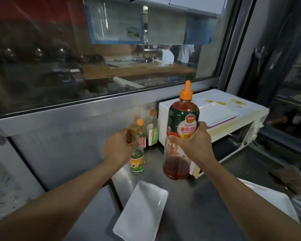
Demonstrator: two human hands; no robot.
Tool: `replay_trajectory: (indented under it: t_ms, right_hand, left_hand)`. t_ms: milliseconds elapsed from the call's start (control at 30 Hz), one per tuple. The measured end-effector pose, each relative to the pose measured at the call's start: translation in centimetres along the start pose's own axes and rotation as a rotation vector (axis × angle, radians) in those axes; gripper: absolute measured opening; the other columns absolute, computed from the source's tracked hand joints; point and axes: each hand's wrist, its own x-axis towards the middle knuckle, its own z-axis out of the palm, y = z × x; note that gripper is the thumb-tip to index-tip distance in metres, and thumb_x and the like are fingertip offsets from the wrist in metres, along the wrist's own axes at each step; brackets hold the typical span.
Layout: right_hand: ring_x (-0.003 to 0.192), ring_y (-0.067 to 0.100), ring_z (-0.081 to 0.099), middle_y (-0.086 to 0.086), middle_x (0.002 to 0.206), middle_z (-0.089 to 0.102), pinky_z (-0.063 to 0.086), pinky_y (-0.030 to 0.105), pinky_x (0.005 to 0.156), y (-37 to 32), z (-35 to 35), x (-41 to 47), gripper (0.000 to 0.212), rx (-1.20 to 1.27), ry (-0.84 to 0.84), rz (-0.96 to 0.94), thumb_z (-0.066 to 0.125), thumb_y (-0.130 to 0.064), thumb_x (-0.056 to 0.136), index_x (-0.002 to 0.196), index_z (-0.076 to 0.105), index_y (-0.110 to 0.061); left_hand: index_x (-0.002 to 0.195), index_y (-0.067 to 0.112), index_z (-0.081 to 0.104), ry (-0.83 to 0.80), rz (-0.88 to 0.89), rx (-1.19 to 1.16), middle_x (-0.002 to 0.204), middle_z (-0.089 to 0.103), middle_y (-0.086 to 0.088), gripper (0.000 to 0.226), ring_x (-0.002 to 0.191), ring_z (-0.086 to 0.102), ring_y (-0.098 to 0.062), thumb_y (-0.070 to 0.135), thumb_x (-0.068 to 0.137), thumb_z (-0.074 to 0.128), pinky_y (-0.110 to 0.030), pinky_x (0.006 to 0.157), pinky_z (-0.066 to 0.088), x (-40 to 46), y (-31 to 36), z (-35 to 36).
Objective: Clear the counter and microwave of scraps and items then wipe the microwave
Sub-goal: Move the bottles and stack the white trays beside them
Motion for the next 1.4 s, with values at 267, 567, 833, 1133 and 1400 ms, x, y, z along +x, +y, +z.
replay_trajectory:
  t_ms: [267,567,833,1133,1400]
  right_hand:
    - [0.092,0.015,0.06,-0.005,0.105,0.057,0.053,0.029,0.074,-0.5,7.0,1.3,0.075,0.066,-0.005,0.04,0.086,-0.038,0.057,0.112,0.037,-0.022]
    - [0.089,0.01,0.057,-0.01,0.101,0.053,0.049,0.024,0.076,2.8,11.9,6.1,0.078,0.101,-0.016,0.055,0.087,-0.034,0.058,0.117,0.038,-0.019]
    - [0.094,0.014,0.061,-0.007,0.107,0.059,0.053,0.033,0.081,6.5,15.3,8.5,0.078,0.06,-0.038,0.073,0.087,-0.037,0.052,0.112,0.039,-0.022]
    - [0.1,0.011,0.058,-0.008,0.113,0.057,0.048,0.024,0.079,8.9,17.2,9.7,0.083,0.107,-0.073,0.101,0.088,-0.036,0.052,0.119,0.04,-0.024]
    - [0.097,0.01,0.058,-0.006,0.113,0.058,0.049,0.025,0.078,9.6,17.0,10.6,0.082,0.101,-0.079,0.09,0.089,-0.034,0.052,0.118,0.041,-0.024]
  left_hand:
    - [0.082,0.018,0.061,-0.065,-0.092,0.017,0.078,0.066,-0.006,0.022,0.079,0.064,-0.027,0.038,0.079,0.07,-0.043,0.075,0.054,4.6,-6.2,0.4]
    - [0.095,0.017,0.061,-0.063,-0.16,0.021,0.088,0.066,-0.006,0.025,0.085,0.063,-0.026,0.035,0.08,0.07,-0.042,0.078,0.053,10.5,-9.4,6.5]
    - [0.088,0.015,0.062,0.012,-0.222,0.043,0.089,0.067,-0.01,0.021,0.087,0.063,-0.03,0.03,0.078,0.072,-0.041,0.076,0.052,13.9,-11.7,11.8]
    - [0.097,0.01,0.062,0.045,-0.235,0.051,0.091,0.067,-0.012,0.028,0.089,0.062,-0.031,0.03,0.08,0.071,-0.04,0.076,0.051,16.4,-13.1,14.8]
    - [0.088,0.01,0.061,0.109,-0.22,0.07,0.081,0.065,-0.008,0.025,0.08,0.061,-0.026,0.03,0.079,0.072,-0.033,0.065,0.047,17.4,-13.0,16.2]
